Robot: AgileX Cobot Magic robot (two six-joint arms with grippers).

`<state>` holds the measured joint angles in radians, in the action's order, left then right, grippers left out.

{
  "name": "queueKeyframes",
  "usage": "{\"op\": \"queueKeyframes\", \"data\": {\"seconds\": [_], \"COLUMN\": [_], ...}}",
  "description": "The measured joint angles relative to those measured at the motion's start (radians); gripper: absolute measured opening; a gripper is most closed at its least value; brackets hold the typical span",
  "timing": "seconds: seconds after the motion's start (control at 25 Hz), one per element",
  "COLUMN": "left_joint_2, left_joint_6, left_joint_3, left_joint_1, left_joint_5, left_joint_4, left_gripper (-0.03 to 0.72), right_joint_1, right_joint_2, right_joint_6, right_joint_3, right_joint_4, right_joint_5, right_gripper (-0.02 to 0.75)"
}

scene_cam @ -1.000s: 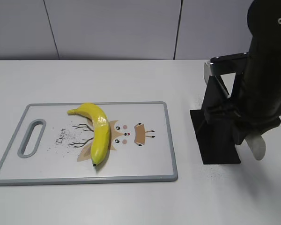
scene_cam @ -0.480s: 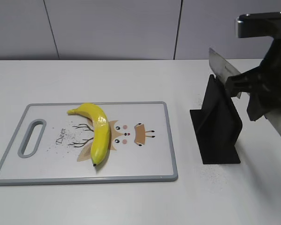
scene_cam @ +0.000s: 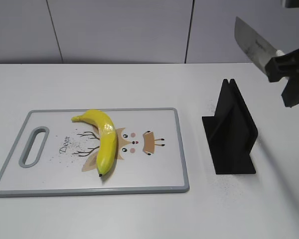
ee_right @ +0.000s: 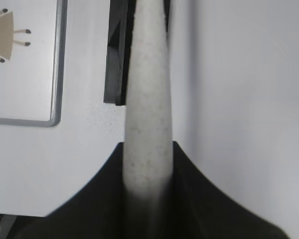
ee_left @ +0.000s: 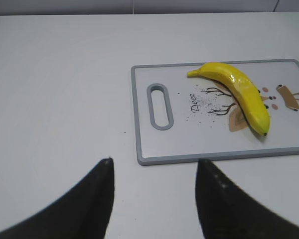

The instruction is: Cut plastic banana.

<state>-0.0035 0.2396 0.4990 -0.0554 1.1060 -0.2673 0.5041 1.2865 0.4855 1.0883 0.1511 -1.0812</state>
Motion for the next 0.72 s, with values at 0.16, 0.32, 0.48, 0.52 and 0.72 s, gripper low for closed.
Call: {"op": "queueKeyframes", "data": {"seconds": [0.16,0.32,0.48,0.52,0.72], "left_joint_2": [0.002,0.064,0.209,0.249,0.487], "left_joint_6": [0.000,0.000,0.015,0.031,0.181], "left_joint_3": [0.001,0.043,0.098,0.111,0.209], "left_joint_1": [0.000,0.000,0.000,0.000,0.002], "left_joint_5": [-0.020,-0.092,-0.172,-0.191,-0.257], "left_joint_4": [-0.004,0.003,0.008,0.008,-0.026], "left_gripper": [0.508,0.539,0.625,0.634,0.643], "right_joint_1": [0.000,0.000,0.000,0.000,0.000], "right_joint_2": [-0.032,-0.010,0.046,0.064,0.159], "right_joint_6": [-0.029,-0.159,-0.318,-0.370,-0.583], "right_joint_3": [0.005,0.050,0.137,0.163,0.280], "right_joint_4": [0.031,0.033,0.025,0.016,-0.040], "right_joint_5": [0.017,0.001,-0.017,-0.024,-0.046], "right_gripper": [0.160,0.160,0.160,0.160,0.160]}}
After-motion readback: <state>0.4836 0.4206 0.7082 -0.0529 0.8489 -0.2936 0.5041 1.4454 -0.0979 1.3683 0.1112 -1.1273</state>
